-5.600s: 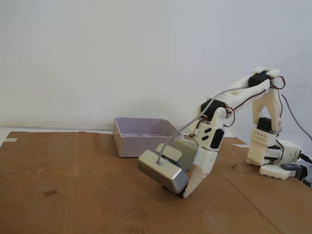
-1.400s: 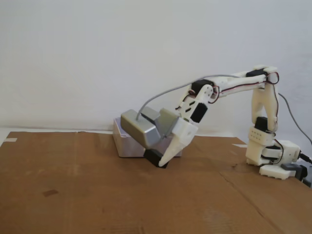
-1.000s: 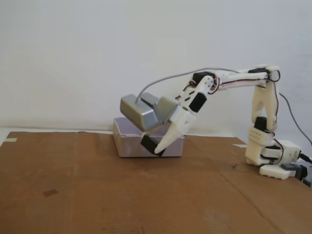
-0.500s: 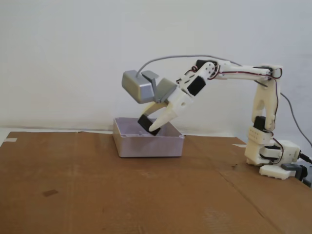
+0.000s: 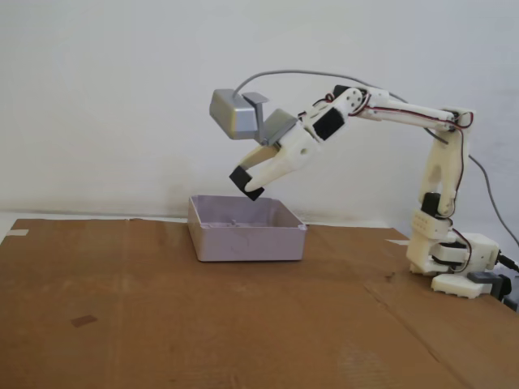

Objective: Grasp a block and put it in the box.

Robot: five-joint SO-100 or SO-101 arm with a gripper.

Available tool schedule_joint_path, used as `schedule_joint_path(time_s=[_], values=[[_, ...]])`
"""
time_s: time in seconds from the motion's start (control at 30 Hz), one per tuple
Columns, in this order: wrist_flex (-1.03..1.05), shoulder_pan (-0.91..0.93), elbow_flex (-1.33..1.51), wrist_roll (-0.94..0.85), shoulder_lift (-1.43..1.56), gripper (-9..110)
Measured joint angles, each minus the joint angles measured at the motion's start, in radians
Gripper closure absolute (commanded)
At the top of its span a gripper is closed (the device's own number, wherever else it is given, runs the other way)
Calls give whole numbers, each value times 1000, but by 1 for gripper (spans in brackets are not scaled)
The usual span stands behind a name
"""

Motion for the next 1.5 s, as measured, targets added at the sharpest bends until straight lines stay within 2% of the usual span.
schedule_joint_path(time_s=[0.97,1.5], values=[[2,356,31,9,0,101],[2,393,147,9,0,101]])
